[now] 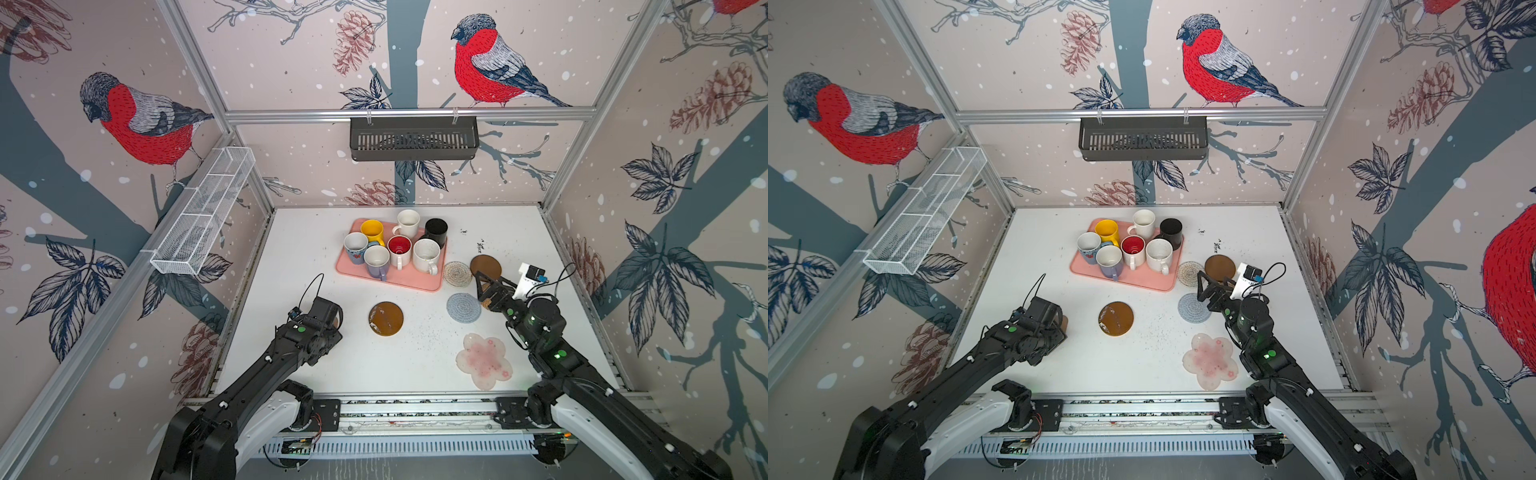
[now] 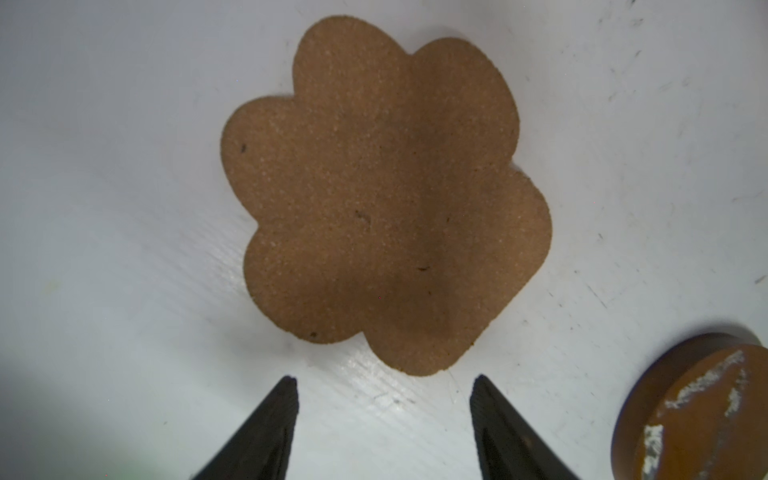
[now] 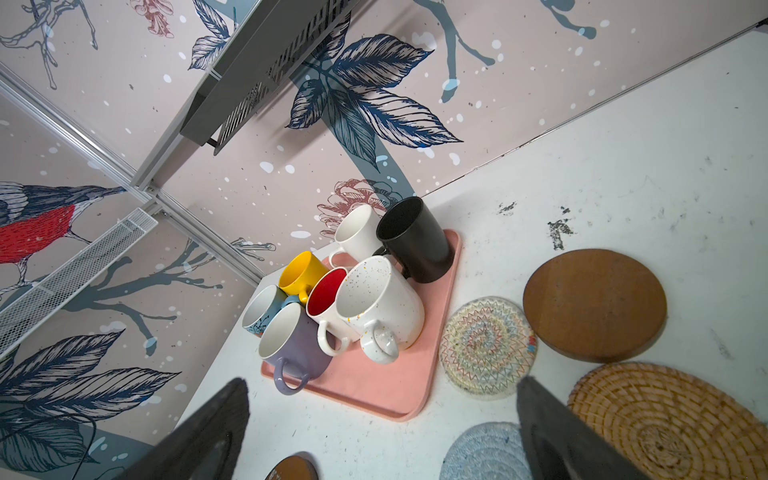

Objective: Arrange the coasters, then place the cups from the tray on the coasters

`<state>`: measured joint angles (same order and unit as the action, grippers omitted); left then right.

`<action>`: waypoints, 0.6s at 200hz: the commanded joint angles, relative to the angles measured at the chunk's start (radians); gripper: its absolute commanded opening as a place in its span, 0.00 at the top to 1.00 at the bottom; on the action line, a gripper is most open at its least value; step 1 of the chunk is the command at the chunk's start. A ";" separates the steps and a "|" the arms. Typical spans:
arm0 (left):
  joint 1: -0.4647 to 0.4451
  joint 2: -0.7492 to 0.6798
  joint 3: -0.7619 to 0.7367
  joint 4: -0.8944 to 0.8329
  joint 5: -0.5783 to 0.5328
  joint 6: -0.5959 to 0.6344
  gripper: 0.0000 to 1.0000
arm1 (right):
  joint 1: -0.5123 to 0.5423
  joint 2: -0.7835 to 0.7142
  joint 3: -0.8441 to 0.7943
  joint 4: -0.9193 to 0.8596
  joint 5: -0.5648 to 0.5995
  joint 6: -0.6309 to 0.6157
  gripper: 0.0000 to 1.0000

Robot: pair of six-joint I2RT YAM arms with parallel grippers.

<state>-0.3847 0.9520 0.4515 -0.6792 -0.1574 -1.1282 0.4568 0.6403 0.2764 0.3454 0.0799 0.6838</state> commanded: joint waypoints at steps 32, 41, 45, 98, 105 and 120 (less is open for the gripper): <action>-0.002 0.026 -0.010 0.037 -0.001 -0.010 0.33 | 0.000 -0.004 0.000 0.016 0.003 0.003 0.00; -0.002 0.031 -0.011 0.042 -0.002 -0.010 0.33 | -0.001 -0.005 0.000 0.015 0.003 0.003 0.00; -0.002 0.032 -0.011 0.044 -0.001 -0.009 0.33 | 0.000 -0.005 0.000 0.015 0.003 0.004 0.00; -0.002 0.044 -0.033 0.085 -0.021 -0.029 0.33 | 0.000 -0.002 0.000 0.014 0.003 0.003 0.00; -0.002 0.042 -0.033 0.088 -0.030 -0.027 0.33 | 0.000 -0.003 0.000 0.015 0.003 0.003 0.00; -0.001 0.039 -0.031 0.096 -0.052 -0.014 0.33 | 0.000 -0.002 -0.002 0.016 0.005 0.002 0.00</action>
<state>-0.3855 0.9943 0.4210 -0.6067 -0.1669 -1.1465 0.4568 0.6373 0.2764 0.3454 0.0803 0.6838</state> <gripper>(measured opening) 0.673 0.996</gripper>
